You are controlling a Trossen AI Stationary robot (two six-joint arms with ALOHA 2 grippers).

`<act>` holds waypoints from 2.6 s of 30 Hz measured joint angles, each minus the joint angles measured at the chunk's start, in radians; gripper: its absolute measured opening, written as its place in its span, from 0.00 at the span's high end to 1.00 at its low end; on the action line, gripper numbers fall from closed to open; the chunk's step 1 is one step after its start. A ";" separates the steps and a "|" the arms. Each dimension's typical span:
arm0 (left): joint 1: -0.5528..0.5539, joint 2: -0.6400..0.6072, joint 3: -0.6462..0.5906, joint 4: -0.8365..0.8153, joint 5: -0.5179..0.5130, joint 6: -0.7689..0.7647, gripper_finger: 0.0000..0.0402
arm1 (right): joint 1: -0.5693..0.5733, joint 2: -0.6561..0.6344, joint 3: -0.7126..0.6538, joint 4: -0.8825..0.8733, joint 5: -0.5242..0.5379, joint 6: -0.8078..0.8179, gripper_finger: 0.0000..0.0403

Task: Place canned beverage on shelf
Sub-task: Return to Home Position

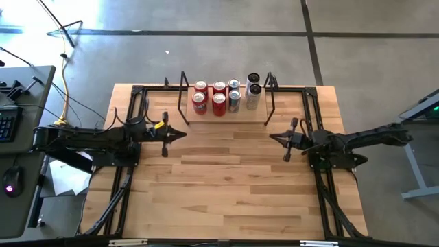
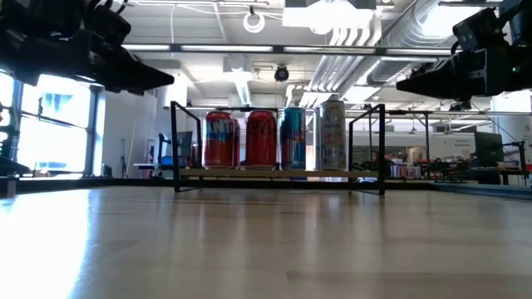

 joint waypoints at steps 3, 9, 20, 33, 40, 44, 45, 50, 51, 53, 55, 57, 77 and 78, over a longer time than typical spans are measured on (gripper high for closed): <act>-0.003 -0.049 -0.034 0.015 0.000 0.000 1.00 | 0.000 -0.063 -0.001 -0.068 -0.003 0.012 1.00; -0.003 -0.163 -0.110 0.023 0.000 -0.008 1.00 | 0.000 -0.166 -0.001 -0.169 -0.003 0.040 1.00; -0.002 -0.349 -0.121 -0.138 0.002 -0.010 1.00 | -0.023 -0.317 -0.001 -0.257 -0.009 0.031 1.00; -0.002 -0.600 -0.120 -0.383 0.003 -0.009 1.00 | -0.174 -0.410 -0.001 -0.318 -0.065 0.067 1.00; -0.002 -0.683 -0.119 -0.410 -0.002 -0.009 1.00 | -0.198 -0.410 -0.001 -0.321 -0.093 0.086 1.00; -0.002 -0.683 -0.119 -0.412 -0.002 -0.009 1.00 | -0.198 -0.410 -0.001 -0.321 -0.087 0.084 1.00; -0.002 -0.683 -0.119 -0.412 -0.002 -0.009 1.00 | -0.198 -0.410 -0.001 -0.321 -0.086 0.083 1.00; -0.002 -0.683 -0.119 -0.412 -0.002 -0.009 1.00 | -0.198 -0.410 -0.001 -0.321 -0.067 0.081 1.00; -0.002 -0.683 -0.119 -0.412 -0.002 -0.010 1.00 | -0.198 -0.410 -0.001 -0.320 -0.067 0.076 1.00; -0.002 -0.683 -0.119 -0.412 -0.002 -0.016 1.00 | -0.198 -0.410 -0.001 -0.319 -0.051 0.074 1.00; -0.002 -0.683 -0.119 -0.412 -0.002 -0.013 1.00 | -0.198 -0.410 -0.001 -0.317 -0.029 0.073 1.00; -0.003 -0.683 -0.119 -0.412 -0.002 -0.002 1.00 | -0.198 -0.410 -0.001 -0.316 -0.012 0.074 1.00; -0.003 -0.639 -0.120 -0.413 -0.008 -0.037 1.00 | -0.198 -0.403 -0.001 -0.315 -0.006 0.015 1.00; -0.003 -0.633 -0.120 -0.413 -0.008 -0.041 1.00 | -0.198 -0.403 -0.001 -0.315 -0.006 0.000 1.00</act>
